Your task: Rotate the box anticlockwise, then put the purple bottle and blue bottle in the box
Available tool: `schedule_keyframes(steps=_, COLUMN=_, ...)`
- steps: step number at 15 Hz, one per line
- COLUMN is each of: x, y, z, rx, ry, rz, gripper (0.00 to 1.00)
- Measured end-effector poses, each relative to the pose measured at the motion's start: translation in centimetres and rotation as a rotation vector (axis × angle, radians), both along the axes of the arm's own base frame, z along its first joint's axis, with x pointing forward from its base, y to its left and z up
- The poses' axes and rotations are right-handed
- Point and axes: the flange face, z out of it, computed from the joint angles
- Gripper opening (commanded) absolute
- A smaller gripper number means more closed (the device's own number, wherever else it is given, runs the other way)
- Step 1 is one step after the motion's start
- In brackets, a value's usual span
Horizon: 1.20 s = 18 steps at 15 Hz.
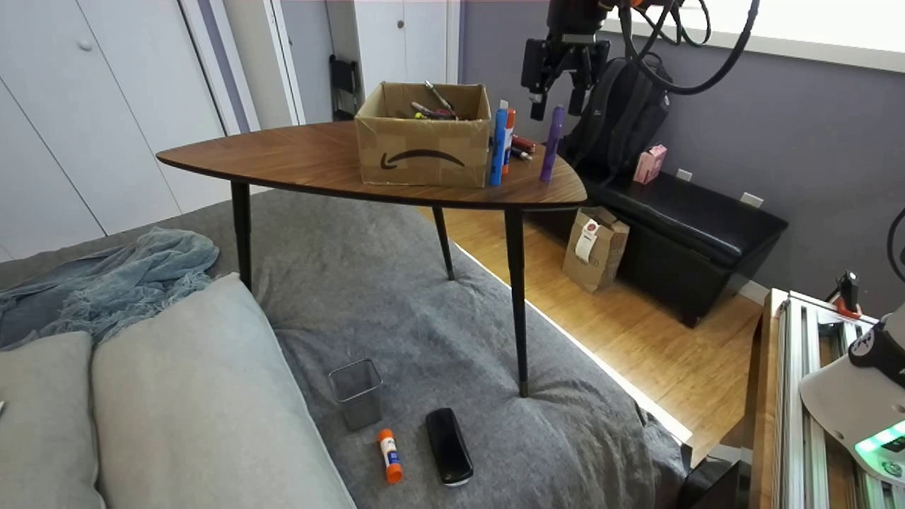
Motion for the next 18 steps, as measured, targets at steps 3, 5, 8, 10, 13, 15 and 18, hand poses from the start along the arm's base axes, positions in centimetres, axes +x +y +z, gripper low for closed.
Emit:
schedule_keyframes(steps=3, x=0.4, y=0.0, z=-0.9, rx=-0.001, ry=0.007, rz=0.000, gripper=0.36)
schedule_keyframes(steps=5, x=0.6, y=0.0, z=-1.3, rx=-0.001, ry=0.007, rz=0.000, gripper=0.22)
schedule_keyframes(steps=8, x=0.7, y=0.1, z=-1.5, rx=-0.002, ry=0.006, rz=0.003, gripper=0.02)
schedule_keyframes(steps=10, x=0.8, y=0.3, z=-1.4, rx=0.001, ry=0.006, rz=0.012, gripper=0.05)
schedule_keyframes(steps=13, x=0.8, y=0.5, z=-0.8, rx=0.020, ry=0.014, rz=0.027, gripper=0.05)
schedule_keyframes(steps=15, x=0.7, y=0.5, z=-0.1, rx=0.079, ry=0.035, rz=0.032, gripper=0.05)
schedule_keyframes(steps=18, x=0.3, y=-0.2, z=1.9, rx=0.227, ry=0.087, rz=0.056, gripper=0.05)
